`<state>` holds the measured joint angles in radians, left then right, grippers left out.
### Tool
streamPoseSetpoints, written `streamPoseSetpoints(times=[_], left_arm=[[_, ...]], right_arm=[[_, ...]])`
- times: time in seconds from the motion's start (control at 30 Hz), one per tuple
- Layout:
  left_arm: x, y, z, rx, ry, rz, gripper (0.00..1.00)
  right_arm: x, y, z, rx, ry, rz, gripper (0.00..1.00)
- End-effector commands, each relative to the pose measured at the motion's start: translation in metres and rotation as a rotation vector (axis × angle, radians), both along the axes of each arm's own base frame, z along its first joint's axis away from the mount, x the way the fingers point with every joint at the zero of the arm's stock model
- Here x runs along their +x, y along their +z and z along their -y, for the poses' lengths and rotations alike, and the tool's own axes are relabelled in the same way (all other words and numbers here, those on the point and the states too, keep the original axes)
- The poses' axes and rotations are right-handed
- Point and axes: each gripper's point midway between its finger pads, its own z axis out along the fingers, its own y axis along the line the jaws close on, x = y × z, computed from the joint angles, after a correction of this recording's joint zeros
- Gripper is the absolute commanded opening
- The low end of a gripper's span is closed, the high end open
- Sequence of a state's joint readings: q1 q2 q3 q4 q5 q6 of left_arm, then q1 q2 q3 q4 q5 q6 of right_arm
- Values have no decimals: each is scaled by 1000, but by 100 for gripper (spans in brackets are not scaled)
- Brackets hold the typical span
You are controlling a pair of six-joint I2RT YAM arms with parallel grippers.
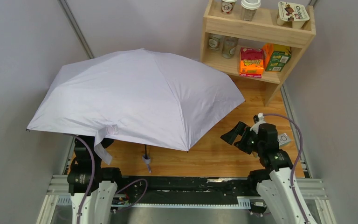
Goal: Put away the umbrella
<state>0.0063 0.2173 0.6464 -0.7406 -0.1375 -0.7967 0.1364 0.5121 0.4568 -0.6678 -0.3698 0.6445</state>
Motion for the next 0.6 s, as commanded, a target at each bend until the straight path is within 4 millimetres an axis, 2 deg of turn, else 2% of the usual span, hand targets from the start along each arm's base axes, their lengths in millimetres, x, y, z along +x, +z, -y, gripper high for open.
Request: streamPoseSetpoints(times=[0.0, 0.07, 0.13, 0.23, 0.37, 0.47, 0.53, 0.57], left_arm=[[-20, -19, 12, -12, -73, -164, 100], [-24, -20, 13, 1, -89, -190, 100], [-25, -19, 15, 4, -102, -194, 100], [-28, -16, 23, -26, -135, -186, 99], [-37, -16, 33, -53, -184, -183, 96], [-45, -19, 33, -52, -187, -200, 95], [-49, -16, 33, -45, -190, -205, 95], [-51, -15, 33, -45, -190, -205, 95]], right_arm=[[2, 13, -18, 49, 121, 110, 100], [1, 20, -29, 76, 171, 177, 100], [1, 37, -43, 93, 207, 288, 100], [-2, 56, -64, 141, 194, 417, 100], [-8, 65, -94, 268, 164, 516, 100], [-19, 67, -125, 320, 189, 581, 100], [-25, 68, -148, 266, 216, 622, 100], [-29, 81, -162, 274, 229, 657, 100]])
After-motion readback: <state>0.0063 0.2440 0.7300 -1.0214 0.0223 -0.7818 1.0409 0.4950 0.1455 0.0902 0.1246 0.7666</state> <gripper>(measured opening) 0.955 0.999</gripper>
